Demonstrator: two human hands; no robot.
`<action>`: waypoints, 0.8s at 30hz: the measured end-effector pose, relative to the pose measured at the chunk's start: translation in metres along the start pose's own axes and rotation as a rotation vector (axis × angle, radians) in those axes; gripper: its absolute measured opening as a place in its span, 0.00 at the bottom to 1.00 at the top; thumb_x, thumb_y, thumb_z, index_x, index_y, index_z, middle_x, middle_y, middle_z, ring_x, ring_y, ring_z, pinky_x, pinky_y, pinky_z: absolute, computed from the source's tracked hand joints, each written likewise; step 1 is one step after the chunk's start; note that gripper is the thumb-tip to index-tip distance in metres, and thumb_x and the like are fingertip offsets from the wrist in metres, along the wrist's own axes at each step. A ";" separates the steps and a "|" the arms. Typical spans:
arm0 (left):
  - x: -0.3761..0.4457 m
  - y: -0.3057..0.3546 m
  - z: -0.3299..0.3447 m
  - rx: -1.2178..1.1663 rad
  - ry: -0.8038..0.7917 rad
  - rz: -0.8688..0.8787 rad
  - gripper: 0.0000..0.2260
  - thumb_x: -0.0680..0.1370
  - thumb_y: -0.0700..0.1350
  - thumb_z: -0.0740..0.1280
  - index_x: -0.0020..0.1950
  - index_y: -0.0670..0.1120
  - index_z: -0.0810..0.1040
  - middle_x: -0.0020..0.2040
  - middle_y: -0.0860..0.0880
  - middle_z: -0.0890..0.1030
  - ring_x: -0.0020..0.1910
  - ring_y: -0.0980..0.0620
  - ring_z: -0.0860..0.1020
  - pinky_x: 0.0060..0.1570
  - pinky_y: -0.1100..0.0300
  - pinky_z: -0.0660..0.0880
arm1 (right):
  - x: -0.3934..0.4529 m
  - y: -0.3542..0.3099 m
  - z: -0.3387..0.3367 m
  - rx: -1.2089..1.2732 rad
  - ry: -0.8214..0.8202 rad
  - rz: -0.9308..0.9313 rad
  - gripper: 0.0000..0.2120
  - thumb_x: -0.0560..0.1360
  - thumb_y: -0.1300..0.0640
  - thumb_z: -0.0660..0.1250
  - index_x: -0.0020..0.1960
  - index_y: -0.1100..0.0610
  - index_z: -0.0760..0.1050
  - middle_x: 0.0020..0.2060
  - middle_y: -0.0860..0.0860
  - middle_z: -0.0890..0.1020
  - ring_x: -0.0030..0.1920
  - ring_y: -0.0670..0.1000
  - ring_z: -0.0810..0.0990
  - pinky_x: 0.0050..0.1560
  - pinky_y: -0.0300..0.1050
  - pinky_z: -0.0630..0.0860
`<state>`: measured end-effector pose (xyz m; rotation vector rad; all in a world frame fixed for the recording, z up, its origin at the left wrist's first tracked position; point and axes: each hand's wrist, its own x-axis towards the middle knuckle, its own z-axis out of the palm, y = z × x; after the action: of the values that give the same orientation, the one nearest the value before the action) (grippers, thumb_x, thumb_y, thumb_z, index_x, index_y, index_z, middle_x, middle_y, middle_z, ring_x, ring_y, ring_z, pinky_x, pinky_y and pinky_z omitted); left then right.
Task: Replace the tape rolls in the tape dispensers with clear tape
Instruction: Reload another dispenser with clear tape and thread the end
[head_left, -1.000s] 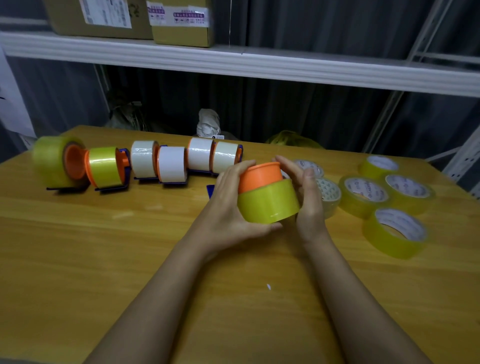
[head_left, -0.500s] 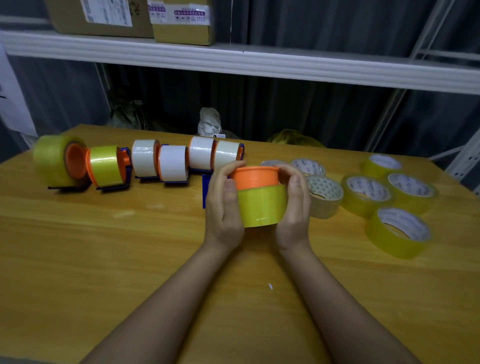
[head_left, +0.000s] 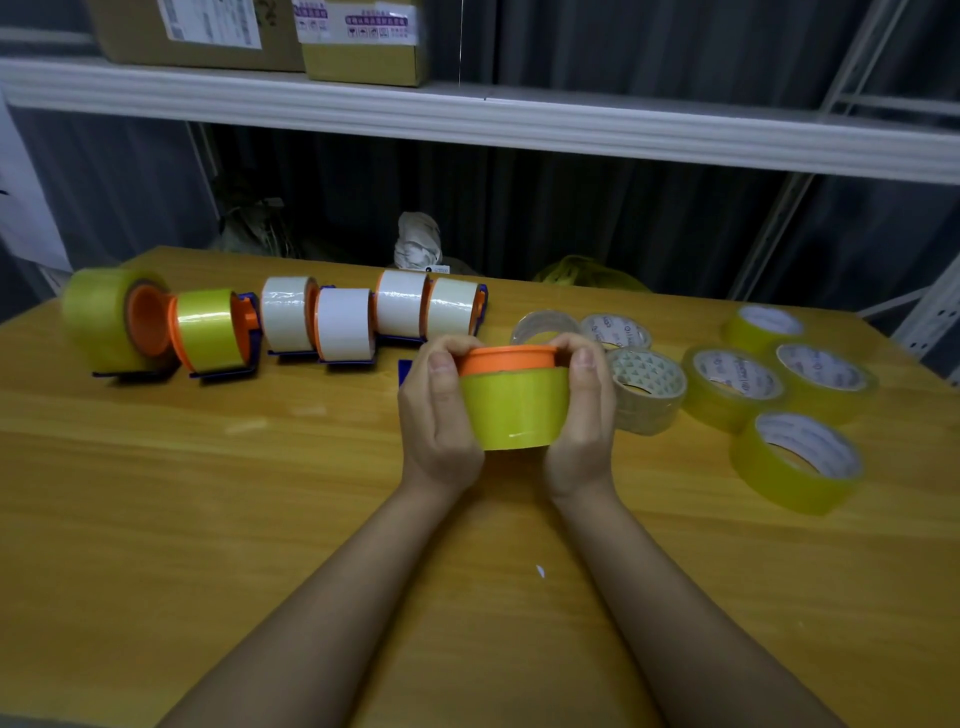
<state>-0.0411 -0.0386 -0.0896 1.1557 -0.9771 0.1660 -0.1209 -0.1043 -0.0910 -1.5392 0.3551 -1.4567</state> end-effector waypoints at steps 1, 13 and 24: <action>0.000 0.000 0.000 0.003 0.005 -0.002 0.14 0.80 0.48 0.47 0.48 0.55 0.71 0.43 0.56 0.75 0.43 0.61 0.74 0.43 0.60 0.71 | 0.000 0.000 0.000 0.003 0.000 0.006 0.18 0.78 0.47 0.51 0.48 0.60 0.72 0.43 0.50 0.74 0.46 0.45 0.74 0.48 0.42 0.71; 0.001 0.000 0.000 0.023 0.003 -0.028 0.20 0.79 0.51 0.46 0.41 0.44 0.73 0.35 0.51 0.74 0.36 0.53 0.73 0.36 0.58 0.68 | -0.001 -0.002 0.000 0.005 0.010 0.002 0.12 0.80 0.60 0.50 0.42 0.62 0.69 0.36 0.50 0.71 0.38 0.42 0.70 0.42 0.34 0.68; 0.006 0.007 -0.001 -0.016 -0.123 -0.095 0.16 0.79 0.53 0.49 0.37 0.51 0.71 0.32 0.54 0.71 0.33 0.58 0.70 0.34 0.60 0.66 | 0.002 -0.003 -0.003 0.019 0.038 -0.007 0.13 0.79 0.57 0.52 0.41 0.62 0.70 0.35 0.50 0.72 0.37 0.41 0.71 0.40 0.33 0.69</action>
<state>-0.0413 -0.0371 -0.0807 1.2061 -1.0276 0.0107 -0.1239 -0.1056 -0.0881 -1.5004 0.3582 -1.4928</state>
